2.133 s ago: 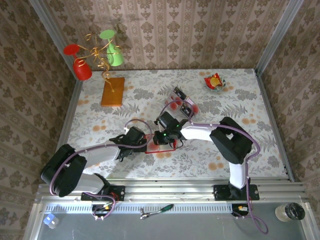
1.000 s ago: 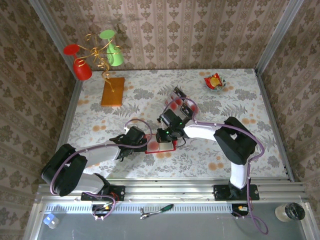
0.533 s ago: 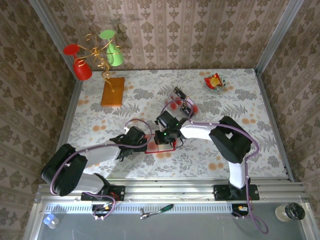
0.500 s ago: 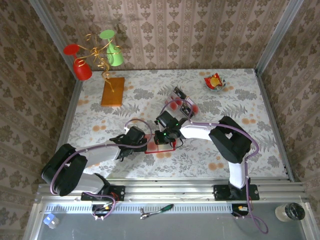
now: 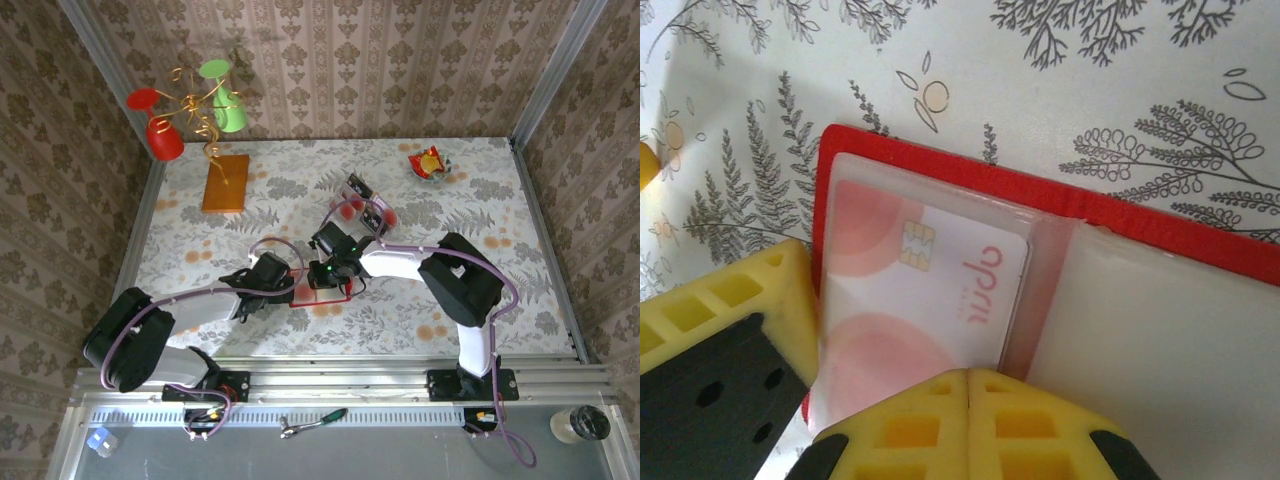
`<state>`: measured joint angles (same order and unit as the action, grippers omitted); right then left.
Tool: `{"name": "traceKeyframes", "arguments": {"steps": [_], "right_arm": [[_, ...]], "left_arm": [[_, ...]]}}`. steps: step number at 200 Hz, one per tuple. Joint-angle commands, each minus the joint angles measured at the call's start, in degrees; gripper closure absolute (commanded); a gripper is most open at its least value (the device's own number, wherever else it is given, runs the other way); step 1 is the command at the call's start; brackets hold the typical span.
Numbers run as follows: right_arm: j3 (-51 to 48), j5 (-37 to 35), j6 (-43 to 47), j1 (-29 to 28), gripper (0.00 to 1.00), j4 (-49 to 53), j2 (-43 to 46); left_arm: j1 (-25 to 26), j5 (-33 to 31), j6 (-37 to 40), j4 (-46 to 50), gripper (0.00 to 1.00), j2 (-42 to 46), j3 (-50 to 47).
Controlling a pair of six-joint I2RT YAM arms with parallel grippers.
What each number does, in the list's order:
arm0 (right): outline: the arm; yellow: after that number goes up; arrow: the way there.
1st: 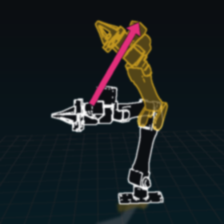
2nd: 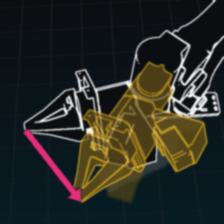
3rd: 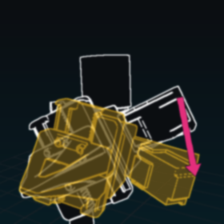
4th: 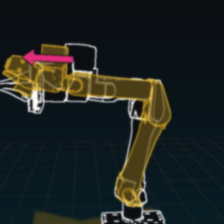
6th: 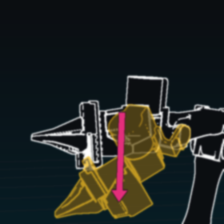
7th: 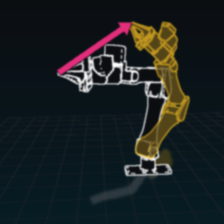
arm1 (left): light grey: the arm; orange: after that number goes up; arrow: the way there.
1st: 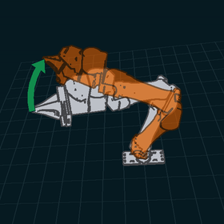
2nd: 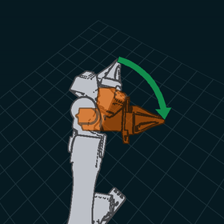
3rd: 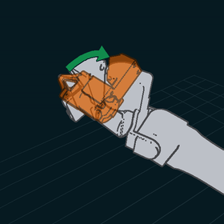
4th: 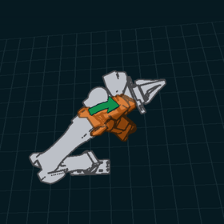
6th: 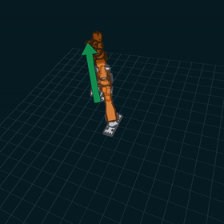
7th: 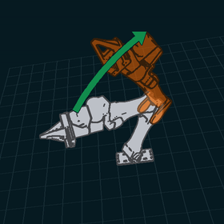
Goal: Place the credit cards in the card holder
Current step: Insert the credit card into the card slot.
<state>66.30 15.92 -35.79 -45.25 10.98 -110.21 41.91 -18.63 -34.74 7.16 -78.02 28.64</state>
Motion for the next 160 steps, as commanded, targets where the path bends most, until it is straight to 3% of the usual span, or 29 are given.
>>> {"name": "traceKeyframes", "arguments": {"steps": [1,65,89,117,160], "right_arm": [[-0.47,0.62,-0.34,0.91,0.95,1.75,4.98],[-6.68,-1.83,-0.04,5.55,0.71,2.74,14.50],[-8.72,-4.24,1.17,6.82,0.65,4.40,17.35],[-10.41,-8.72,2.89,7.80,0.51,6.75,20.55],[-12.12,-11.98,4.23,8.25,0.36,7.95,20.57]], "left_arm": [[-0.32,2.02,0.56,0.00,0.00,-1.54,0.01],[-0.42,0.76,-0.24,3.37,0.00,3.58,0.27],[-0.71,0.18,-0.13,4.94,0.00,5.12,0.28],[-1.08,-0.26,-0.30,6.14,0.00,6.85,0.35],[-1.23,0.75,0.67,6.74,0.00,9.59,1.58]]}}
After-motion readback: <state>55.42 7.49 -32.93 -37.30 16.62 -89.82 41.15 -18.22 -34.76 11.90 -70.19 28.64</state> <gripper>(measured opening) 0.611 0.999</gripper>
